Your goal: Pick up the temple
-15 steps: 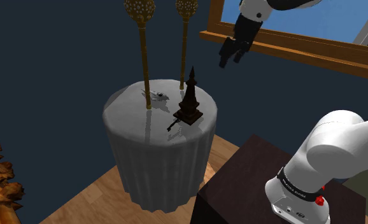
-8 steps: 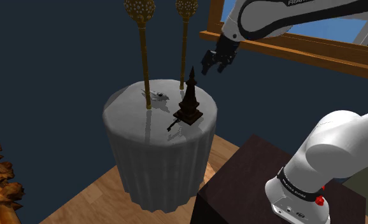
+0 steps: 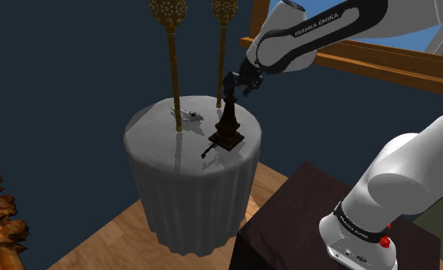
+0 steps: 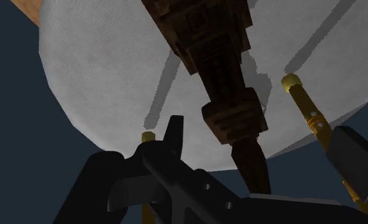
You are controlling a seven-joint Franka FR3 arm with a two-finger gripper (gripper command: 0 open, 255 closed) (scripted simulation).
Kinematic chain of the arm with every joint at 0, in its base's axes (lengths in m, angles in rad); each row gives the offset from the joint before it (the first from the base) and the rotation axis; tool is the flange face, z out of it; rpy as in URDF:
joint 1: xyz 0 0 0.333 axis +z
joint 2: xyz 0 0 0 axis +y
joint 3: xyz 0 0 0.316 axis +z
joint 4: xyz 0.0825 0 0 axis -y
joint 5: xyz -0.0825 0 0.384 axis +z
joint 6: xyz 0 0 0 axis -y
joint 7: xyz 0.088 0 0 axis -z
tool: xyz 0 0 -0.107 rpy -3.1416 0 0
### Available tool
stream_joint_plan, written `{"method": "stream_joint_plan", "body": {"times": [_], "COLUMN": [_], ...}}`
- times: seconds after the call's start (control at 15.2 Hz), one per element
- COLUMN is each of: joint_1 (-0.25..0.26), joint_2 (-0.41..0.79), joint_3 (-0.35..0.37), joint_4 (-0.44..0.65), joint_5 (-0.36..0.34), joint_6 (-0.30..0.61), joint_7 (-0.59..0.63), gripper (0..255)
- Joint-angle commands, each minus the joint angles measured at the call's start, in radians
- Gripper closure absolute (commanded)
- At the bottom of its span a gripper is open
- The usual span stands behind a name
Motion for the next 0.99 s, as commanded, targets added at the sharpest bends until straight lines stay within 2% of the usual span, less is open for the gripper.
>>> {"method": "stream_joint_plan", "body": {"times": [0.0, 0.53, 0.59, 0.92], "joint_1": [0.001, 0.013, 0.013, 0.013], "joint_2": [0.047, 0.101, 0.1, 0.1], "joint_3": [-0.005, -0.011, -0.01, -0.01], "joint_4": [0.009, -0.034, -0.034, -0.034], "joint_5": [0.015, 0.039, 0.039, 0.038], "joint_6": [0.055, 0.152, 0.151, 0.151], "joint_7": [0.002, -0.022, -0.02, -0.019], "gripper": [0, 0, 255, 255]}}
